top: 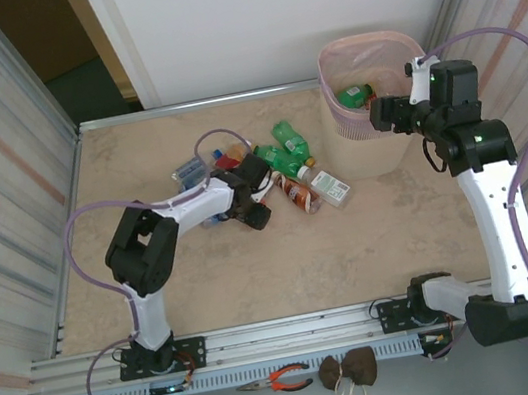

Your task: Put the plastic bottles in the bin

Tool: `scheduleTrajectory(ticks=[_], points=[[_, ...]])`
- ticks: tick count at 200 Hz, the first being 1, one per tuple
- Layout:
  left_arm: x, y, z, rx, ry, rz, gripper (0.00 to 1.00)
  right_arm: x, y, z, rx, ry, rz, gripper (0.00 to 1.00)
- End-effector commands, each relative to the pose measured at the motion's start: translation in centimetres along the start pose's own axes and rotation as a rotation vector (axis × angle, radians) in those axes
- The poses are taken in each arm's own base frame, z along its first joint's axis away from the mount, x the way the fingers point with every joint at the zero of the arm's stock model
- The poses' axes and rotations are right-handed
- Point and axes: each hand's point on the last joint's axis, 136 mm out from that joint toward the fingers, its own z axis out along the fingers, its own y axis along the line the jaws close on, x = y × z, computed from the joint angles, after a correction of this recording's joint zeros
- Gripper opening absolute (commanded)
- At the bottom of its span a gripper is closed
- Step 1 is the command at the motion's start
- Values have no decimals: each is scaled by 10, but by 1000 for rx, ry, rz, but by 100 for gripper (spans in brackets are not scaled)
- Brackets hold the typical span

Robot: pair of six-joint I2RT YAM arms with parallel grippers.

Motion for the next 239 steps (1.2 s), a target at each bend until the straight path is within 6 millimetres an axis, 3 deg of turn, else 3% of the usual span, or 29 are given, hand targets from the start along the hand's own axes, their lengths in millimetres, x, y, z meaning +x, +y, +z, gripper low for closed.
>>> scheduleTrajectory(ticks=[1,34,82,91,99,149,194,239], points=[[10,-2,-5,-24,12,-9,55,-3,8,-11,-38,-27,11,83],[4,-2,-32,-40,-43,-20,51,-5,16,-22,-81,-48,14,83],[-15,-8,-104,-5,-236,-59,46,-6,40,-43,-216,-89,18,83],[-21,-11,-121,21,-292,-65,45,-5,47,-43,-257,-88,18,83],[-26,-14,-135,49,-340,-64,45,-9,56,-58,-308,-127,10,83],[-54,-54,-240,334,-756,14,44,-15,113,-96,-677,-210,18,83],[-52,-80,-329,559,-1073,134,40,-13,155,-135,-921,-285,-49,84],[-38,-103,-393,743,-1236,281,39,-7,194,-168,-1110,-337,-154,87]])
